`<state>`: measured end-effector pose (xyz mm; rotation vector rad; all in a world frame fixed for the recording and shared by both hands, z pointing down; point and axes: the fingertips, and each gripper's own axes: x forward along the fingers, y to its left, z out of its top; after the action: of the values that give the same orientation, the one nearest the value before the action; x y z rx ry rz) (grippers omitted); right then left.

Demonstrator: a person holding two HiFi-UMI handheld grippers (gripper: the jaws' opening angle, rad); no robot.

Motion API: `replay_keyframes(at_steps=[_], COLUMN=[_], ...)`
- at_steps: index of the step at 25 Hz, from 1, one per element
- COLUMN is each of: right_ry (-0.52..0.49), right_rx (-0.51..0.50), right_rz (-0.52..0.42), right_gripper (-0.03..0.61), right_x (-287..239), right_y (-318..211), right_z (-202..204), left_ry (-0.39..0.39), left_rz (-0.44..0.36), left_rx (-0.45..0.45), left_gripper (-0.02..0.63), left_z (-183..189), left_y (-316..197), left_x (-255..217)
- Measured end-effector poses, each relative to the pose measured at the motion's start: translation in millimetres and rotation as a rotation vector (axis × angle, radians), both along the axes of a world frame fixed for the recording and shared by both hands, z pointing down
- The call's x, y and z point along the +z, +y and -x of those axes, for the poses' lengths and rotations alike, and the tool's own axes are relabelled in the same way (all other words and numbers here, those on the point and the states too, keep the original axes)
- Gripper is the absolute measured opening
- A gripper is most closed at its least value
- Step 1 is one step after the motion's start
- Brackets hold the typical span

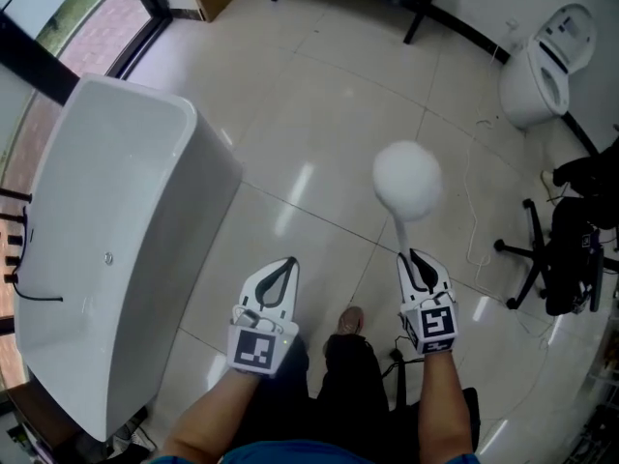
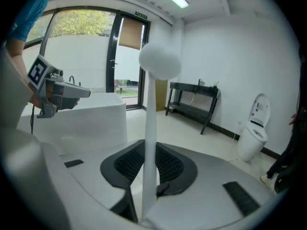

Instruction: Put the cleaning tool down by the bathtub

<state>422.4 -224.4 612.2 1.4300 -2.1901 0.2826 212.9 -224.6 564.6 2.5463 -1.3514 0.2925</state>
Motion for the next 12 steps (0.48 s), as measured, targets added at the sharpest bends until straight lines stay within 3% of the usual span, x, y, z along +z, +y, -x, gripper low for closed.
replay_keyframes(at_steps=[4,8,12], right_ry=[-0.053,-0.136,-0.326], right_rx=[0.015,0.030,0.049], right_rz=[-0.102,-0.140,-0.171], right_gripper=[0.092,0.092,0.092], right_x=[-124.5,-227.2,-297.9], right_y=[16.8,44.7,81.7], right_z=[37.6,75.6,77.5], left_ry=[0.024,0.046,0.068], left_rz=[-0.052,-0.109,-0.158], left_rx=[0.005,-0.015,-0.113], left_gripper=[-0.005,-0.005,-0.005], left_z=[29.9,67.9,81.3], left_y=[15.3,41.0,83.9], left_x=[-96.2,-184.2,-247.6])
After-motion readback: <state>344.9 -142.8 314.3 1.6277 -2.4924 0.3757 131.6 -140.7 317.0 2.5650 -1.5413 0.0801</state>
